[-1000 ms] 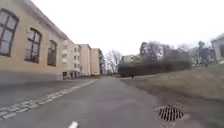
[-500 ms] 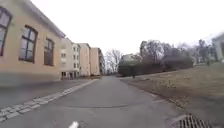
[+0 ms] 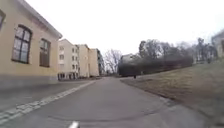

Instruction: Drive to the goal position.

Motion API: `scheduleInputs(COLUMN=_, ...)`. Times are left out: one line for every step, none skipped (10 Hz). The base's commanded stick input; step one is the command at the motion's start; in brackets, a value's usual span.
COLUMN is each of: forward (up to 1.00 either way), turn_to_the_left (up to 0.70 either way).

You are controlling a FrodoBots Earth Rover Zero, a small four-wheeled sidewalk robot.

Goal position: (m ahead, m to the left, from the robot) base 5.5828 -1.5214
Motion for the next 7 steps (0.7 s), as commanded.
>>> scheduleInputs(forward=1.00, turn_to_the_left=0.03)
scheduleInputs(forward=1.00, turn_to_the_left=0.03)
scheduleInputs(forward=1.00, turn_to_the_left=0.03)
scheduleInputs(forward=1.00, turn_to_the_left=0.03)
scheduleInputs(forward=1.00, turn_to_the_left=0.03)
scheduleInputs(forward=1.00, turn_to_the_left=0.03)
scheduleInputs(forward=1.00, turn_to_the_left=0.03)
